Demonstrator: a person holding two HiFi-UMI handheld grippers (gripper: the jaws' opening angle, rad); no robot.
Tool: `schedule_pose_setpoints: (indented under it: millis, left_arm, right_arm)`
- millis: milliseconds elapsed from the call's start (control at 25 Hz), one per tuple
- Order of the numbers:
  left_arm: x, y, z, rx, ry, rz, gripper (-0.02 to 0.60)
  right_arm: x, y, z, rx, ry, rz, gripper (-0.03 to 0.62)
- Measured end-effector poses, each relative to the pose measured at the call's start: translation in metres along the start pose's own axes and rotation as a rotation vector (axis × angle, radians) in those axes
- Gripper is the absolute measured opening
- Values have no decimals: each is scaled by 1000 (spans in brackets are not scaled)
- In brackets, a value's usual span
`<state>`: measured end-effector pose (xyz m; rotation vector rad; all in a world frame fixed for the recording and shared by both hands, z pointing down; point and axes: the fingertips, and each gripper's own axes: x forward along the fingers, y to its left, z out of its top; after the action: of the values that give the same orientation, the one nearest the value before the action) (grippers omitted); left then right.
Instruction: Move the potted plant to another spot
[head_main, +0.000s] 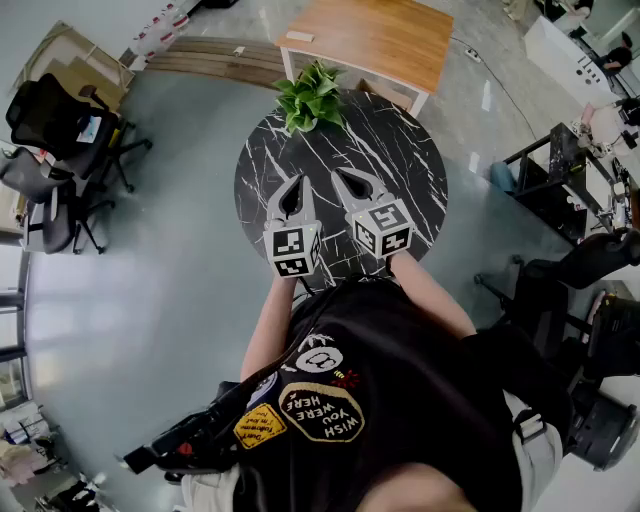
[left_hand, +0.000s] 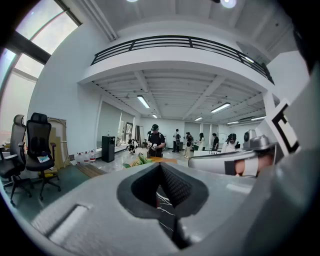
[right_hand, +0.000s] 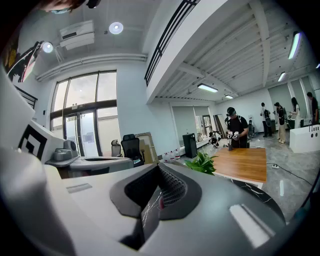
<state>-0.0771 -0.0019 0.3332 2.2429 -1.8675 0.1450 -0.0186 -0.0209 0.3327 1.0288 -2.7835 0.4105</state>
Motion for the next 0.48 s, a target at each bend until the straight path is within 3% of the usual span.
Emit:
schedule_pose_setpoints:
  millis: [480]
  left_arm:
    - [7, -1, 4, -4, -9, 0, 5]
  right_arm:
    - [3, -6, 1, -7, 3, 2, 2]
